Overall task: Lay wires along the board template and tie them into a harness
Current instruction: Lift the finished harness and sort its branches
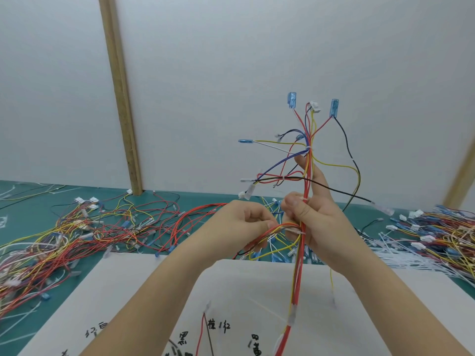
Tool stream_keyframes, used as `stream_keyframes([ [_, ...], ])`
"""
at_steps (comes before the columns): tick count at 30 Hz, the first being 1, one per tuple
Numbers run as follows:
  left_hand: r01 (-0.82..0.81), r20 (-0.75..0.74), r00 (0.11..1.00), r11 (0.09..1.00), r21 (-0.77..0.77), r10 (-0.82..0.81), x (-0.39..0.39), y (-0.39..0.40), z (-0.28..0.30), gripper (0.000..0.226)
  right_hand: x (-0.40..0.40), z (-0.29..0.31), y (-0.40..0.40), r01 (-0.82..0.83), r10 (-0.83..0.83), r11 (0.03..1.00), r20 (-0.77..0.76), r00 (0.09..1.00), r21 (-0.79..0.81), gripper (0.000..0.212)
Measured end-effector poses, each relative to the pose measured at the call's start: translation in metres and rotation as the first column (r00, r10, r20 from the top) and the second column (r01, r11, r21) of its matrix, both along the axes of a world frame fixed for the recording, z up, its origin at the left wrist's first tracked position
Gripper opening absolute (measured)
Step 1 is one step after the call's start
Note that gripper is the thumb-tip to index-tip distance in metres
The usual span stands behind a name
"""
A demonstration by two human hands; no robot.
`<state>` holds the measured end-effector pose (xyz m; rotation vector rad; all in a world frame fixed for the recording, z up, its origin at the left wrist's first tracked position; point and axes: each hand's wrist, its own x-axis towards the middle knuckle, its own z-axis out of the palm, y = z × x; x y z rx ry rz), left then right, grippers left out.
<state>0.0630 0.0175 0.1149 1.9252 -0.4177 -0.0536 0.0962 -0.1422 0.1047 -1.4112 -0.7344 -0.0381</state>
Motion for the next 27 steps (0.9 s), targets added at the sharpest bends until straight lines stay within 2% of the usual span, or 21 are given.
stream_keyframes([
  [4, -0.044, 0.016, 0.999, 0.999, 0.0, 0.044, 0.0, -0.001, 0.0, 0.028, -0.002, 0.0, 0.001, -0.014, 0.015, 1.0, -0.038, 0.999, 0.021, 0.055],
  [10, -0.131, 0.088, 0.988, 0.991, 0.02, 0.129, 0.005, -0.001, -0.005, 0.029, -0.003, -0.001, 0.005, 0.028, -0.027, 0.999, 0.005, 1.0, -0.022, 0.059],
  [18, -0.141, 0.114, 0.984, 0.989, 0.044, 0.135, 0.007, 0.0, -0.008, 0.026, -0.006, 0.0, 0.004, 0.047, -0.045, 0.998, 0.038, 0.998, -0.039, 0.057],
  [20, -0.075, 0.044, 0.996, 0.997, 0.012, 0.075, 0.006, 0.003, -0.004, 0.025, -0.006, 0.001, 0.004, 0.046, -0.044, 0.999, 0.045, 0.998, -0.029, 0.056],
  [22, -0.05, -0.093, 0.995, 0.988, -0.145, 0.037, 0.006, 0.007, -0.001, 0.022, -0.006, 0.004, 0.003, 0.045, -0.046, 0.999, 0.06, 0.997, 0.016, 0.054],
  [25, -0.065, -0.35, 0.93, 0.888, -0.455, -0.111, 0.01, 0.013, -0.004, 0.045, -0.006, 0.01, 0.001, 0.063, -0.07, 0.994, 0.081, 0.994, 0.092, 0.053],
  [27, -0.044, -0.42, 0.889, 0.879, -0.475, -0.183, 0.014, 0.014, -0.013, 0.055, -0.005, 0.012, -0.002, 0.081, -0.092, 0.99, 0.089, 0.992, 0.116, 0.055],
])
